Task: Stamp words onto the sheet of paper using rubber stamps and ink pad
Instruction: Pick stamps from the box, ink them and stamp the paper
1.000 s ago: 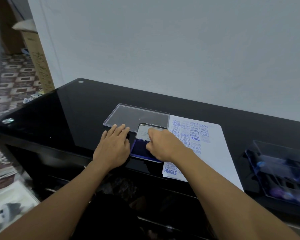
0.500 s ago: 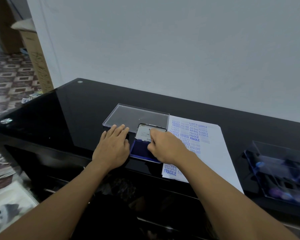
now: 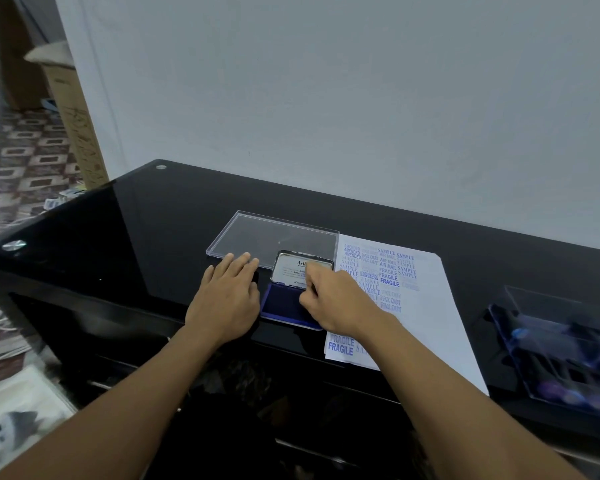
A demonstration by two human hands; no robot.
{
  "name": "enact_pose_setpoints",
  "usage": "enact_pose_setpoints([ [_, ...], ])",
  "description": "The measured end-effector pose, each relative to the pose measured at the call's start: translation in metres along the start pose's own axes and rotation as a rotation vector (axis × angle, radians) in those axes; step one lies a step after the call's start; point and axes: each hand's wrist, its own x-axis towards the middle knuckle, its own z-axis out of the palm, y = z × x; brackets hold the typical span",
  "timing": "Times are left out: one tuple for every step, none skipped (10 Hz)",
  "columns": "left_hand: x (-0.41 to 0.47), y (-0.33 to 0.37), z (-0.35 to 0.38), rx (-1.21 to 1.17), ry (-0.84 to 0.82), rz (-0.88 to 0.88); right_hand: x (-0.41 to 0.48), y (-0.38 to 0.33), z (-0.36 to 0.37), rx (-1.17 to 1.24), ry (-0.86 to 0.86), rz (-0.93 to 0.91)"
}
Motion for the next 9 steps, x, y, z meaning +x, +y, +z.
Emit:
enact_pose_setpoints([
  [0.000,0.001,0.000,-0.003,-0.001,-0.002,0.005,-0.005,0.000,-0.090,-0.018,0.005],
  [0.000,0.001,-0.001,-0.001,-0.003,0.002,0.011,-0.010,-0.001,-0.152,-0.055,-0.005],
  [0.000,0.000,-0.001,-0.001,0.002,0.005,0.011,-0.006,-0.001,-0.125,-0.073,-0.016],
  [0.000,0.000,0.000,-0.002,0.004,0.005,0.007,0.001,-0.002,-0.046,-0.048,-0.019],
  [0.001,0.000,0.000,0.000,0.000,0.005,0.002,0.002,-0.002,0.011,-0.019,-0.009],
  [0.001,0.000,0.000,0.000,0.000,0.001,0.004,-0.002,0.001,-0.027,-0.011,0.017],
  [0.000,0.000,0.001,0.000,0.003,0.002,0.008,-0.008,0.002,-0.099,-0.030,0.020],
  [0.001,0.000,0.001,0.005,-0.001,0.001,0.011,-0.009,0.000,-0.125,-0.048,0.004],
  [0.001,0.000,0.000,0.002,0.001,-0.002,0.009,-0.004,-0.001,-0.055,-0.050,0.012],
])
